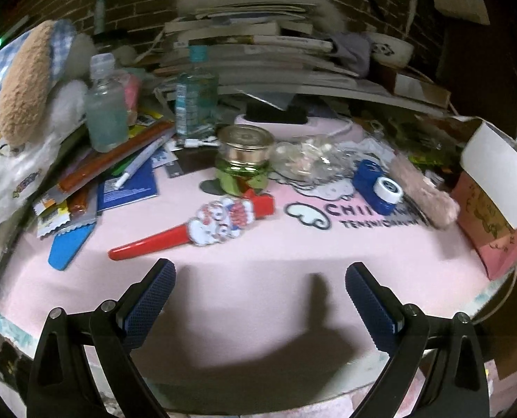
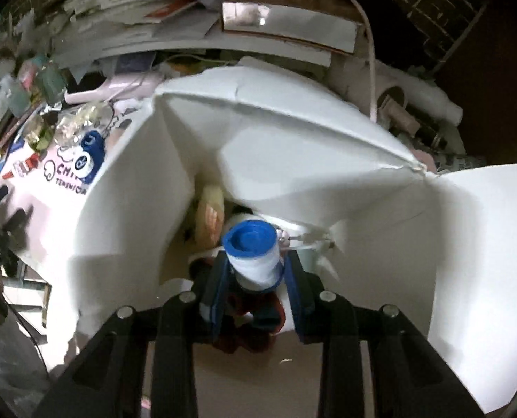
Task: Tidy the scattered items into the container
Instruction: 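Carry the blue-capped container into the white box and open the right gripper, then withdraw the right gripper and move the left gripper to the red clip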
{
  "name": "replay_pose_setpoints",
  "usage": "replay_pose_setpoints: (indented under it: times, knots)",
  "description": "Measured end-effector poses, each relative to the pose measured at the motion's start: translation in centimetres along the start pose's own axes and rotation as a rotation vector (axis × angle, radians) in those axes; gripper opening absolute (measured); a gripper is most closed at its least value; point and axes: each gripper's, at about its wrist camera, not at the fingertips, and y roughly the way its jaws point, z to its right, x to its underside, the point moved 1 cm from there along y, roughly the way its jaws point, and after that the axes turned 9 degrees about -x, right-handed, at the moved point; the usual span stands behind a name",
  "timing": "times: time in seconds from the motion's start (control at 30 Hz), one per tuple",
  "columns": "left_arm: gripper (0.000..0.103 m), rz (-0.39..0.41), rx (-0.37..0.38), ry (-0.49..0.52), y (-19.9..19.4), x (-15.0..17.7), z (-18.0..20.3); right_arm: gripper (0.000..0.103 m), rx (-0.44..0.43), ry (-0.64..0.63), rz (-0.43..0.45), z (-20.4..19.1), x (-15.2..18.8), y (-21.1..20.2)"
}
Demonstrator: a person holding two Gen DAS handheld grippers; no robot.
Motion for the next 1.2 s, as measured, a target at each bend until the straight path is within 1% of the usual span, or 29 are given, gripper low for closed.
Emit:
replay_pose_setpoints:
  times: [0.03,0.07,0.1,0.13,0.23,0.27,0.33,0.37,0.43,0.47,0.53,0.6,0.7,0.8,0.87,0.9,0.97,1.0,1.1,1.13,1.2]
  knots:
    - [0.098,-0.003,-0.017,-0.001,0.2,0.0,-0.2,0.033,0.001,0.0,0.01,0.0,0.1,-0.1]
    - [0.098,-0.005,-0.032,-0.002,0.4,0.0,-0.5,0.046,0.007,-0.003,0.02,-0.1,0.2,-0.3]
    - [0.098,-0.004,-0.04,-0.005,0.6,-0.1,-0.7,0.063,0.021,-0.009,0.037,-0.3,0.3,-0.5]
    - [0.098,-0.002,-0.042,-0.01,0.7,-0.1,-0.9,0.068,0.039,-0.018,0.063,-0.5,0.3,-1.0]
    - [0.098,0.016,-0.03,-0.016,0.9,-0.5,-1.4,0.069,0.087,-0.042,0.114,-1.0,0.1,-2.0]
    - [0.098,0.023,-0.028,-0.012,0.9,-0.7,-1.5,0.069,0.099,-0.044,0.143,-1.1,0.0,-2.6]
    - [0.098,0.039,-0.03,0.001,1.2,-1.2,-1.6,0.069,0.112,-0.051,0.229,-1.8,0.1,-4.1]
    - [0.098,0.046,-0.034,0.008,1.3,-1.4,-1.6,0.07,0.102,-0.056,0.275,-2.2,0.1,-4.9]
    - [0.098,0.055,-0.044,0.029,1.6,-1.9,-1.5,0.074,0.052,-0.071,0.38,-3.7,0.6,-6.6]
    - [0.098,0.057,-0.052,0.039,1.7,-2.0,-1.5,0.079,0.029,-0.082,0.41,-4.5,0.8,-7.0]
    - [0.098,0.065,-0.056,0.055,1.9,-2.4,-1.4,0.08,-0.037,-0.126,0.462,-6.7,1.3,-7.6]
    - [0.098,0.073,-0.048,0.067,2.1,-2.7,-1.3,0.08,-0.1,-0.176,0.49,-9.1,1.8,-7.6]
    - [0.098,0.053,-0.024,0.081,2.9,-3.2,-0.8,0.08,-0.183,-0.247,0.498,-12.5,2.7,-6.9]
    - [0.098,0.024,-0.021,0.113,3.4,-3.5,-0.3,0.08,-0.264,-0.289,0.479,-15.3,3.1,-5.7]
    - [0.097,-0.013,-0.006,0.128,3.7,-3.3,-0.1,0.08,-0.297,-0.302,0.46,-16.5,3.2,-4.9]
    - [0.097,-0.017,0.009,0.132,3.6,-3.0,-0.1,0.08,-0.306,-0.302,0.453,-16.9,3.3,-4.7]
    - [0.097,-0.021,0.05,0.142,3.2,-2.5,0.1,0.08,-0.319,-0.293,0.437,-17.0,3.3,-4.2]
    - [0.097,-0.037,0.08,0.139,3.0,-2.3,0.1,0.08,-0.326,-0.285,0.43,-16.8,3.3,-4.0]
    - [0.097,-0.05,0.212,0.112,2.0,-1.6,0.2,0.08,-0.347,-0.248,0.414,-15.9,3.1,-3.5]
    - [0.097,-0.048,0.243,0.099,1.6,-1.4,0.1,0.08,-0.355,-0.234,0.408,-15.5,3.0,-3.3]
    - [0.097,-0.039,0.263,0.086,1.1,-1.1,0.0,0.08,-0.366,-0.214,0.401,-15.1,2.9,-3.0]
